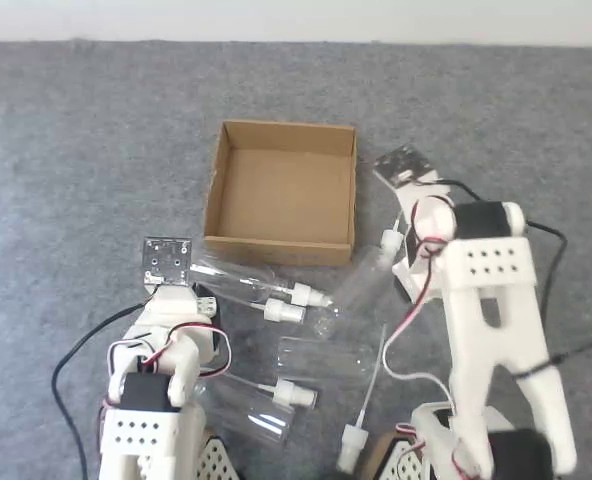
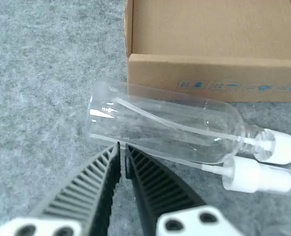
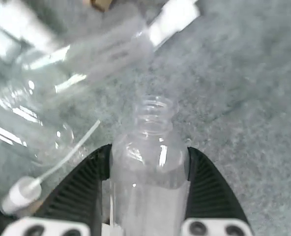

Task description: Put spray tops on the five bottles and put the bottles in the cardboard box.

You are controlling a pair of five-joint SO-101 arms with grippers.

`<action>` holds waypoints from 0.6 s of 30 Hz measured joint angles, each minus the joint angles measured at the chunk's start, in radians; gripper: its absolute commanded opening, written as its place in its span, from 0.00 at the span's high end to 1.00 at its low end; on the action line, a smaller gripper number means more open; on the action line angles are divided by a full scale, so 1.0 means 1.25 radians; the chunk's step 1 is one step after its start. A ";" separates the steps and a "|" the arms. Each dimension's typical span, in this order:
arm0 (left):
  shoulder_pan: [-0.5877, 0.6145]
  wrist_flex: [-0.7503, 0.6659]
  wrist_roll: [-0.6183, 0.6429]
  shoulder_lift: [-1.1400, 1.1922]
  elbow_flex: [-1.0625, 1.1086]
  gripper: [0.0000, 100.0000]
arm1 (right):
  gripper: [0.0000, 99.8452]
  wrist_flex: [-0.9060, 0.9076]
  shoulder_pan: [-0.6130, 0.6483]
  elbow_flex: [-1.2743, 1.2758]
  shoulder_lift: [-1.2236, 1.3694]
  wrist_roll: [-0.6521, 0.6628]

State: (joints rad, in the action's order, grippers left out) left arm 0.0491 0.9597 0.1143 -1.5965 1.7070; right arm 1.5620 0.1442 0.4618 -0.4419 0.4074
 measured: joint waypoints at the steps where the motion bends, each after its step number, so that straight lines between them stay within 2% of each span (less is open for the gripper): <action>1: 0.000 0.000 0.000 0.000 0.000 0.99 | 0.93 0.000 0.000 0.000 -0.020 -0.023; 11: 0.000 0.000 0.000 0.000 0.000 0.99 | 0.93 -0.044 0.004 0.000 -0.172 -0.254; 18: 0.000 0.000 0.000 0.000 0.000 0.99 | 0.93 -0.048 0.064 0.000 -0.232 -0.365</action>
State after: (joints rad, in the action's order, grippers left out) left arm 0.0491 0.9597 0.1143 -1.5965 1.7070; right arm 1.5021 0.2240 0.4618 -0.7319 -0.0483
